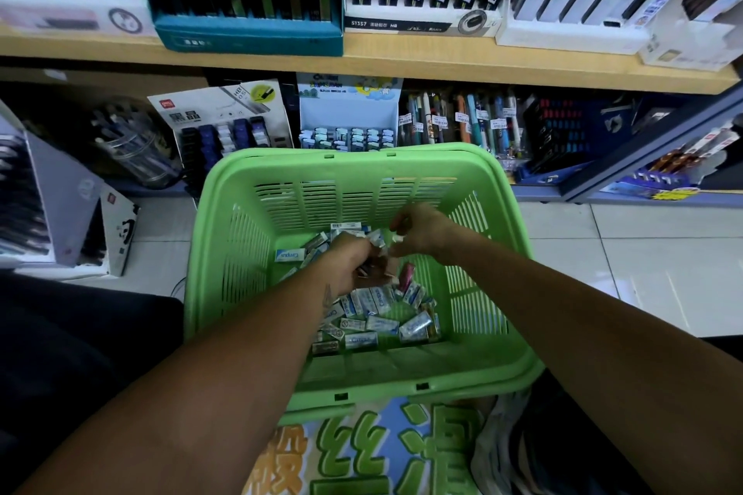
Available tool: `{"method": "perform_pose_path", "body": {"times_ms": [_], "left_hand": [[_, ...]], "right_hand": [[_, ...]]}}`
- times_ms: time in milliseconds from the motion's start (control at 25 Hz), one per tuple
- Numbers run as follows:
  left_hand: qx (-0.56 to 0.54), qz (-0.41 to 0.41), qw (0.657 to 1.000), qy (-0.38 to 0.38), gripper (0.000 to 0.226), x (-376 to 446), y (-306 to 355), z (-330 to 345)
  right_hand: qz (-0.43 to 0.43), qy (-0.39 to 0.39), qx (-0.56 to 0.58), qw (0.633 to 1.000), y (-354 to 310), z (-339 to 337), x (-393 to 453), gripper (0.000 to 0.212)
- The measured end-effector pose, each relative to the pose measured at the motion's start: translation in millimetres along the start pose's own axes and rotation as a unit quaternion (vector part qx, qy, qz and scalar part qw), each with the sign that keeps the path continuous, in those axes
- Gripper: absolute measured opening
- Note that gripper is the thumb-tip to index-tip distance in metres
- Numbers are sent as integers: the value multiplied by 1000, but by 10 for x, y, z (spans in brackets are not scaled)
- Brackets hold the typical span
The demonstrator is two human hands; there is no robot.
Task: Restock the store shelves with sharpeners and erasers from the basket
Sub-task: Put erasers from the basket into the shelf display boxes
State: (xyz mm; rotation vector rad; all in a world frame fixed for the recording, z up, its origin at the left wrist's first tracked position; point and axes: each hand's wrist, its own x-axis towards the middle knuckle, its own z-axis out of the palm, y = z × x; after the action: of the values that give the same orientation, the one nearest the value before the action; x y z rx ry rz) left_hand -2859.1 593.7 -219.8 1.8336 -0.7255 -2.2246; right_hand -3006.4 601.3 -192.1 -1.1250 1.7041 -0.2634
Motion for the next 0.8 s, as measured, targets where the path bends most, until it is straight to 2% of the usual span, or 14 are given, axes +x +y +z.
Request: {"method": "perform_pose_path", "body": {"times_ms": [120,200,280,360,400,480,560,640,800], "left_hand": [[-53,-9,996,-66,18,-46,-10,35],[-72,-18,994,-78,15,-63,3,51],[-9,-21,998,-55,13,-50,-20,22],[73,-19,997,-17,15,-28,-64,-26],[95,-20,995,-6,14,-11,-81,-52],[107,-23,994,-7,9,-8,-102,-80],[125,-14,992,-13,9,-17,-106,-96],[143,4,990,11,16,17,-120,-130],[111,7,993,30,12,57,-119,-166]], "right_hand": [[28,65,83,994,54,59,43,24],[31,68,35,997,116,95,98,17],[58,22,-50,997,165,113,65,15],[99,-39,-160,981,253,149,-13,14],[126,-71,-200,969,300,196,-64,15],[166,-121,-241,949,398,316,-148,36],[168,-126,-266,941,477,389,-182,51],[165,-100,-260,946,526,381,-169,47],[171,-69,-169,968,560,384,-99,45]]}}
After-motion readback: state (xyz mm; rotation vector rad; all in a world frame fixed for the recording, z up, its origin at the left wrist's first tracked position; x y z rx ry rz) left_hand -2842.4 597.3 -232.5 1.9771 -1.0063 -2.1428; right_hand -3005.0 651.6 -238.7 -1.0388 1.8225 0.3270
